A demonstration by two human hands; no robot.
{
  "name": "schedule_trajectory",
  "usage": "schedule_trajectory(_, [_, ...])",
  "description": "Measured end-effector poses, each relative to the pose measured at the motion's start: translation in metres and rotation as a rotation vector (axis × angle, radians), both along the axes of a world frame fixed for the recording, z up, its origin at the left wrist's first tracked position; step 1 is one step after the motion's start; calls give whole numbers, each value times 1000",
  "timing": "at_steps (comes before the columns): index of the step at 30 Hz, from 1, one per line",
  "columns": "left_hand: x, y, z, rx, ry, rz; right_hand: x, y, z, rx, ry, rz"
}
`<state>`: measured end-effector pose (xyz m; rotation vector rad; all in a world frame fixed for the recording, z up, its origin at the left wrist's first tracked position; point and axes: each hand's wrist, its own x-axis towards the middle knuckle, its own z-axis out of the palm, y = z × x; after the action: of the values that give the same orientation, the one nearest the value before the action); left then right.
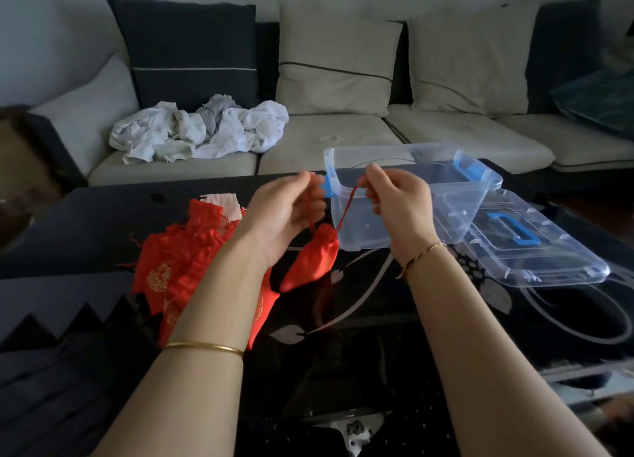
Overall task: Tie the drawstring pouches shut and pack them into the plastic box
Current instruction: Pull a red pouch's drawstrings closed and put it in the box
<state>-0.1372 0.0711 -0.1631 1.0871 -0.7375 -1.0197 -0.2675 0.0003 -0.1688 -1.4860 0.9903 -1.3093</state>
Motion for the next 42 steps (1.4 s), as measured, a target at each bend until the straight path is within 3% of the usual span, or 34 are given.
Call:
schedule_trajectory(5, [-5,4,-3,77,-454,-36,10,10,8,-181,83,147])
schedule_trajectory(8, [-5,3,-5,86,-576,-14,15,11,9,-148,45,239])
schedule_trajectory(10, [-4,2,-5,76,-552,13,16,9,8,-30,-20,251])
schedule_trajectory(15, [-2,1,-6,33,-455,-14,11,7,-5,185,188,375])
schedule_trajectory(18, [-2,1,-6,30,-450,-26,11,8,-8,186,144,439])
schedule_trajectory(24, [0,1,-7,48,-354,62,6,3,-8,230,15,373])
schedule_trajectory(28, [0,0,-8,58,-370,75,-2,7,-12,271,376,539])
schedule_trajectory(30, [-2,1,-8,64,-375,46,0,7,-13,202,469,456])
schedule_trajectory(32, [-3,1,-7,41,-419,-10,4,4,-13,36,399,283])
schedule_trajectory(34, [-5,1,-6,-8,-541,-61,7,0,-12,1,254,269])
schedule_trajectory(38, [-8,-1,-8,-138,-957,74,13,4,-16,181,114,445])
schedule_trajectory(42, [-11,-3,-13,-219,-1138,262,10,2,-20,395,-48,575])
